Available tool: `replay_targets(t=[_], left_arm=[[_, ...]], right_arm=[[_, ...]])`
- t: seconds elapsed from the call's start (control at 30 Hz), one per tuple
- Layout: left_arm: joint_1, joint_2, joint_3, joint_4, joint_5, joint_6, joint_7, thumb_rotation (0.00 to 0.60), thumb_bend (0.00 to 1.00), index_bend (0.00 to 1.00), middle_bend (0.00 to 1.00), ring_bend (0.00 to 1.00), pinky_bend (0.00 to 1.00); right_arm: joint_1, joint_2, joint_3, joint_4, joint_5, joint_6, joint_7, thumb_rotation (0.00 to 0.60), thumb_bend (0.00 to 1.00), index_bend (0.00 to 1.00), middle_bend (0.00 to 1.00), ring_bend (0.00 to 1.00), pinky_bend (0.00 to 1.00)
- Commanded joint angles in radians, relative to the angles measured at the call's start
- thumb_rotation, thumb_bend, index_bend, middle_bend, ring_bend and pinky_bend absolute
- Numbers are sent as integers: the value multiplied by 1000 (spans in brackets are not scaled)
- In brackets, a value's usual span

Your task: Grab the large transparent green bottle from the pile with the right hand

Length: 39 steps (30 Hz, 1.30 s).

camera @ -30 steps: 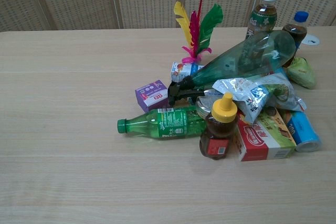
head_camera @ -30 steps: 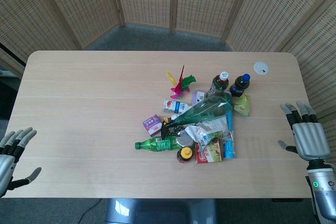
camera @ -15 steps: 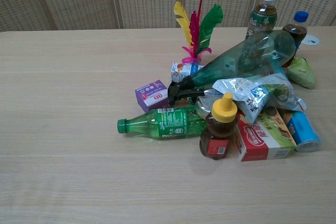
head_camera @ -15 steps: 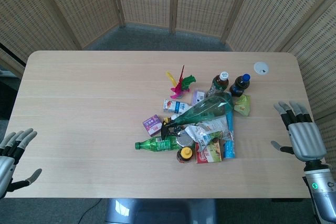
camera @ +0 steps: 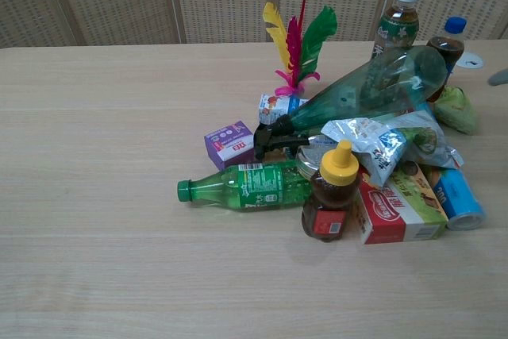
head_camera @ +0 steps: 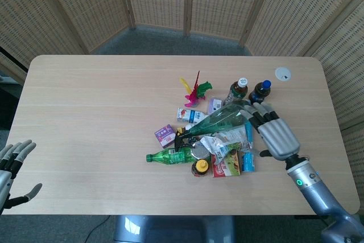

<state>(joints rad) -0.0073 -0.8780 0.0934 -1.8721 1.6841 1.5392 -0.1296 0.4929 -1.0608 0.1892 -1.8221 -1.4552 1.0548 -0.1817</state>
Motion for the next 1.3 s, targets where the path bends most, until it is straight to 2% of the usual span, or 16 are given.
replay_targets(t=[0.03,0.3,0.6,1.3], left_arm=[[-1,-5,-1,8,-6,-6,-7,600,319,45,0,0,0],[-8,-24,-4,32,-27,-29,-26,600,321,46,0,0,0],[-15,-35,-10,46,-45,-46,-32,600,322,46,0,0,0],[-34,-47,-25,56,-83,-81,-35,600,320,46,0,0,0]], right_arm=[[61,-51,11,-5,40,-71,-40,600,64,12,94,0,0],[167,-159,11,30,140,-183,-130,600,67,15,91,0,0],[250,-255,13,105,246,-235,-195,600,69,16,90,0,0],[397,-356,11,267,348,-320,-212,600,74,24,88,0,0]])
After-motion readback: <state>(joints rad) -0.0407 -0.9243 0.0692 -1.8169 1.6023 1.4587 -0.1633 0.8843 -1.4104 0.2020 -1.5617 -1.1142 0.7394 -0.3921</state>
